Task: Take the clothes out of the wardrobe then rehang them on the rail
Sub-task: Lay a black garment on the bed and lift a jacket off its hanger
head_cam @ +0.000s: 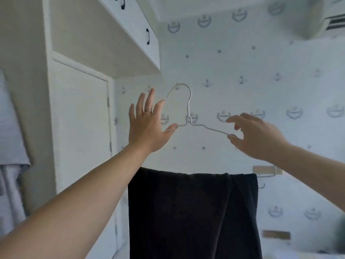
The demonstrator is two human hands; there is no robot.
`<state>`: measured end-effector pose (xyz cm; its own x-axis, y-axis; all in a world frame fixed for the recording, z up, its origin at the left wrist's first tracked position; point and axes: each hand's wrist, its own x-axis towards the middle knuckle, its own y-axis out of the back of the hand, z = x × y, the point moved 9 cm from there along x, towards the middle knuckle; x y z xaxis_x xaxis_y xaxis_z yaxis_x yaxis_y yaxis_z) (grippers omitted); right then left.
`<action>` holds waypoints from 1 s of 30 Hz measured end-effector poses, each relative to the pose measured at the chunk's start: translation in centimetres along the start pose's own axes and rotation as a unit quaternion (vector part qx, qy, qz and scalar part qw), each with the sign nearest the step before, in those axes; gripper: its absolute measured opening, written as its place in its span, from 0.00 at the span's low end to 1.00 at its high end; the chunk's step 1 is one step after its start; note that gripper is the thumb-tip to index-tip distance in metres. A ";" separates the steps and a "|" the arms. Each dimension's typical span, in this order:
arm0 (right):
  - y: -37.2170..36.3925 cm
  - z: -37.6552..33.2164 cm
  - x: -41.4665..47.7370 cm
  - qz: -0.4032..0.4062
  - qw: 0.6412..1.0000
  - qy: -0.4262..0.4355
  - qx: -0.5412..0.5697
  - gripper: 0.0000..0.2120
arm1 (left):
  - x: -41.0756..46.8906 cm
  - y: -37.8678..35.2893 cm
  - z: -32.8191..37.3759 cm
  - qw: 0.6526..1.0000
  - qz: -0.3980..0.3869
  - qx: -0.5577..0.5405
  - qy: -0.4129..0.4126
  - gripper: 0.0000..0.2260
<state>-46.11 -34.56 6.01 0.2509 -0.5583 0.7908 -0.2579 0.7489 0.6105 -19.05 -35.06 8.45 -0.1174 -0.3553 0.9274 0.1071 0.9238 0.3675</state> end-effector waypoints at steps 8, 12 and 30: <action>1.0 18.7 -14.7 -0.071 0.968 -0.136 -0.198 0.41 | -2.4 -13.1 22.4 0.973 -0.092 -0.197 -0.080 0.43; 3.7 26.1 -22.5 -0.092 0.935 -0.230 -0.253 0.46 | -4.6 -17.2 34.3 0.937 -0.133 -0.303 -0.111 0.45; 23.4 31.4 -57.3 -0.165 0.625 -0.589 -0.485 0.50 | -24.9 -10.7 79.2 0.628 -0.288 -0.627 -0.361 0.45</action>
<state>-95.86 3.71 -23.68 -0.8675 -0.1882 0.4605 0.4560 0.0691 0.8873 -95.43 -24.84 -24.17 -0.8611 -0.0035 0.5084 0.4816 -0.3264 0.8133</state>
